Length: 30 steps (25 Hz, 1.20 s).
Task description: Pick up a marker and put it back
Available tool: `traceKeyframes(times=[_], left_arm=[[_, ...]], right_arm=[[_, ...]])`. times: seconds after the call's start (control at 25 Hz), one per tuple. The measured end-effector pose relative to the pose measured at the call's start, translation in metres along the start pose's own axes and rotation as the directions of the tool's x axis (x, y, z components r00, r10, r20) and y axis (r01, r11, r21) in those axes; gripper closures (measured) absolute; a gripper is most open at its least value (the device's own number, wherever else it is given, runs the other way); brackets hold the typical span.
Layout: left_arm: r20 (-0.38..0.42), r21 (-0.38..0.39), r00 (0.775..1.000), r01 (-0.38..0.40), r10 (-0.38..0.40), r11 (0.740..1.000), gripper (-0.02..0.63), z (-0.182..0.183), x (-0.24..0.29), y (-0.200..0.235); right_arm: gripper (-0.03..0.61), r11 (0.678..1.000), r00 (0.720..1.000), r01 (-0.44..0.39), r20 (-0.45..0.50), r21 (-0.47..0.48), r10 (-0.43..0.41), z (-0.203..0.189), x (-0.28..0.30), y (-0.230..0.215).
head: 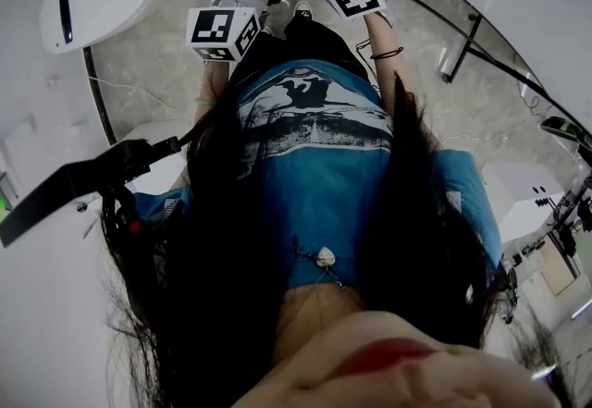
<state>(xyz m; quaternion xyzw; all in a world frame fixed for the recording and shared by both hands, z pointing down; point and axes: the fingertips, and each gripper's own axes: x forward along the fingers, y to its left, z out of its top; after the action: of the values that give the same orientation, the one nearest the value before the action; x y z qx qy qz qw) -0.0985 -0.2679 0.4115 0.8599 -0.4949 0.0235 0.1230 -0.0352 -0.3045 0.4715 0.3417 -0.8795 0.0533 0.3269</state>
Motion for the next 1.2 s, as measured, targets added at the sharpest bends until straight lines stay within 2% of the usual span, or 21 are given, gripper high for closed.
traceKeyframes(times=[0.12,0.36,0.48,0.64,0.76,0.88,1.0,1.2], left_arm=[[0.003,-0.003,1.0,-0.004,0.004,1.0,0.612,0.0,0.0,0.001],[0.0,-0.009,1.0,-0.006,0.006,1.0,0.612,0.001,0.004,0.0],[0.003,-0.008,1.0,-0.007,0.007,1.0,0.612,-0.002,-0.001,0.003],[0.005,-0.007,1.0,-0.002,0.002,1.0,0.612,-0.001,0.0,0.001],[0.003,-0.004,1.0,0.007,-0.007,1.0,0.612,0.001,0.004,-0.002],[0.004,-0.001,1.0,0.017,-0.017,1.0,0.612,0.001,0.005,-0.004],[0.006,0.003,1.0,0.03,-0.03,1.0,0.612,-0.001,0.004,-0.006],[0.008,0.013,0.998,0.055,-0.055,0.998,0.612,0.0,0.006,-0.009]], right_arm=[[0.454,1.0,1.0,0.005,-0.029,-0.028,-0.006,-0.003,0.006,0.003],[0.456,0.995,0.995,0.069,-0.067,-0.069,-0.074,-0.005,0.002,-0.006],[0.467,0.996,0.995,0.071,-0.066,-0.046,-0.074,-0.008,0.004,0.0],[0.487,0.998,0.998,0.059,-0.034,0.009,-0.058,-0.007,0.0,-0.001],[0.495,0.996,0.996,0.09,0.004,0.009,-0.09,0.001,-0.012,-0.01],[0.504,0.991,0.99,0.111,0.074,0.077,-0.116,0.015,-0.028,-0.021],[0.507,0.98,0.979,0.131,0.137,0.149,-0.151,0.025,-0.046,-0.031],[0.509,0.963,0.95,0.178,0.219,0.203,-0.222,0.041,-0.08,-0.047]])
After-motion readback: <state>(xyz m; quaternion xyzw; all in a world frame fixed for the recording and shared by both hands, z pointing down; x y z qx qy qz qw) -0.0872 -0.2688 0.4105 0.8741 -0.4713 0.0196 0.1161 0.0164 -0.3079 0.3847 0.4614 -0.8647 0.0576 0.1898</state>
